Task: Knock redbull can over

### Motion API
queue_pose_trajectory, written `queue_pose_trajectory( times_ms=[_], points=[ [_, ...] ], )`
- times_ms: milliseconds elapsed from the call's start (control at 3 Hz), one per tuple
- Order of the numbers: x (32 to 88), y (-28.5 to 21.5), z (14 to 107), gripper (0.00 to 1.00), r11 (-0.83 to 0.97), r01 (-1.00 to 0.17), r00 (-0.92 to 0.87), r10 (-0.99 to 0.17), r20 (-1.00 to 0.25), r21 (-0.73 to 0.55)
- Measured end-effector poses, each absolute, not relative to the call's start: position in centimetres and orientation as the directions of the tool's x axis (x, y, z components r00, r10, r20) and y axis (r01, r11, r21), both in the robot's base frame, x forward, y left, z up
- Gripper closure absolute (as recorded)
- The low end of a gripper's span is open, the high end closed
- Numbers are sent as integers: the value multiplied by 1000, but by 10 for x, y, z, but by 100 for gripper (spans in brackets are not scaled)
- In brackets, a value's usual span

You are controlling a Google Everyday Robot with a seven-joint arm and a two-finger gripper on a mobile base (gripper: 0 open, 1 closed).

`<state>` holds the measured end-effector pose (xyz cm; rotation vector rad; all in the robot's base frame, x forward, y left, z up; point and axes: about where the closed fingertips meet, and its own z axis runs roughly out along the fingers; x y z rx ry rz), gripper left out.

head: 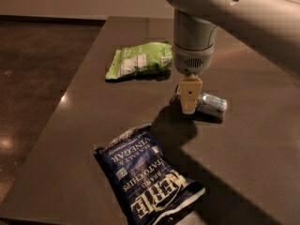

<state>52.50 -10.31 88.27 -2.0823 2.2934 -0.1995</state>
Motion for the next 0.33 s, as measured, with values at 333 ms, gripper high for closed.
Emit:
queue_pose_trajectory(
  times_ms=[333],
  points=[
    [527, -102, 882, 0, 91, -988, -99, -994, 53, -127]
  ],
)
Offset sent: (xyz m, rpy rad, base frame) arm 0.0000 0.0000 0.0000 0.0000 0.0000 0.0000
